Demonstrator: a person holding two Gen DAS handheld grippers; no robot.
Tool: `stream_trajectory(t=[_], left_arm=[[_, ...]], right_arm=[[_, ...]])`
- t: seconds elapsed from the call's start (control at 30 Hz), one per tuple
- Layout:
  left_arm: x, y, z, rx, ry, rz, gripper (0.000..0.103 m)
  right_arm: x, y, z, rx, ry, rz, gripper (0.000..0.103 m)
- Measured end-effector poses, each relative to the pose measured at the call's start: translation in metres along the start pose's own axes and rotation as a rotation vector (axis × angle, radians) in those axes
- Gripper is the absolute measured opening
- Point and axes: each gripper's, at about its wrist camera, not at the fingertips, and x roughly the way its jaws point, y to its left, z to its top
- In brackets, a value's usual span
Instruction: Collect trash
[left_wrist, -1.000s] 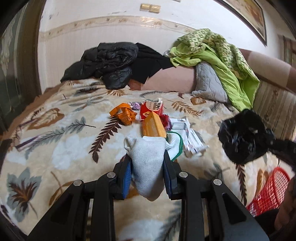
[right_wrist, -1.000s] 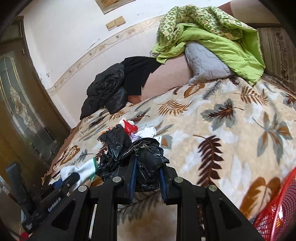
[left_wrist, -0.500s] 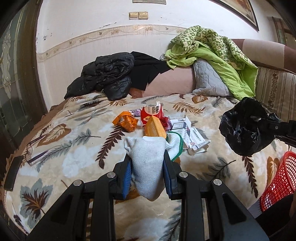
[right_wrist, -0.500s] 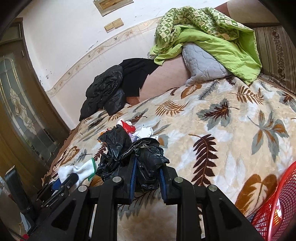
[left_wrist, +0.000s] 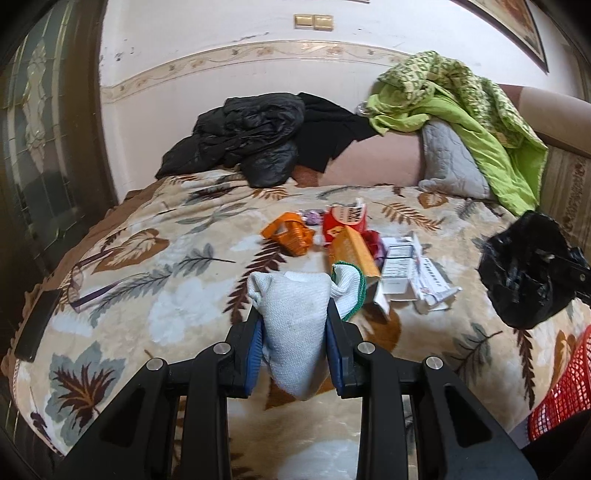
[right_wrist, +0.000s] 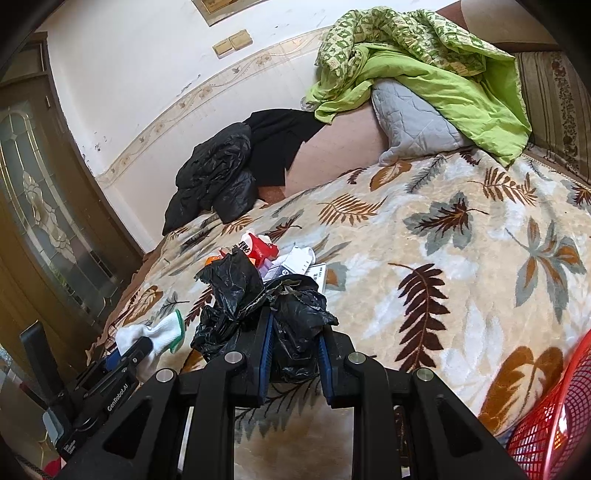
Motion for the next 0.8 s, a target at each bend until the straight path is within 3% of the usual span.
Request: stream_trajectory(t=[0.27, 0.8], left_arm=[[-0.001, 0.018, 0.0, -0.033, -0.01, 0.074, 0.029], [0.001, 0.029, 0.0, -0.05, -0.002, 0.092, 0.029]], right_arm=[[0.005, 0.007, -0.001, -0.008, 0.007, 0.016, 0.023], [0.01, 0.015, -0.003, -0.018, 0.016, 0.033, 0.023]])
